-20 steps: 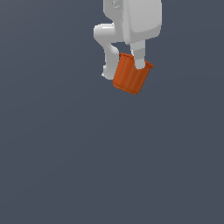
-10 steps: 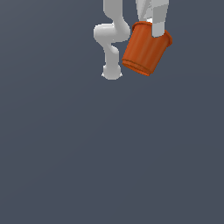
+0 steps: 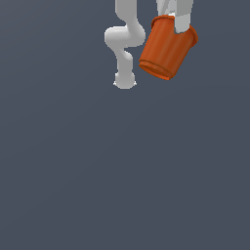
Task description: Pick up the object and move it to a goal position.
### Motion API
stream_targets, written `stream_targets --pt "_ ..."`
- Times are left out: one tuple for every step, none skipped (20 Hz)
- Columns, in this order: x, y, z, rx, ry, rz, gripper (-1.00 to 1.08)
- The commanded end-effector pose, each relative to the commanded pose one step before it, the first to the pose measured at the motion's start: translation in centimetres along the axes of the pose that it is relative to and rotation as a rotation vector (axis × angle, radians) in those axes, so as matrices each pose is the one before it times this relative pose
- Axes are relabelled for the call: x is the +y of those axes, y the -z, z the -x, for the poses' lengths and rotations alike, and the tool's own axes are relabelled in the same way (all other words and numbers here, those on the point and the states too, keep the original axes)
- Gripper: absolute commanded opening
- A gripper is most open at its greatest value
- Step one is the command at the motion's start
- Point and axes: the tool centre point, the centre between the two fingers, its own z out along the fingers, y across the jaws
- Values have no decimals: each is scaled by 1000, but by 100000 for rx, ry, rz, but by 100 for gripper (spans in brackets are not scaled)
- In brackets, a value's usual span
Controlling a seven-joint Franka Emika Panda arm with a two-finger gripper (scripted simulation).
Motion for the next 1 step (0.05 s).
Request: stream_targets --pt "-30 48 -69 -67 49 -50 -100"
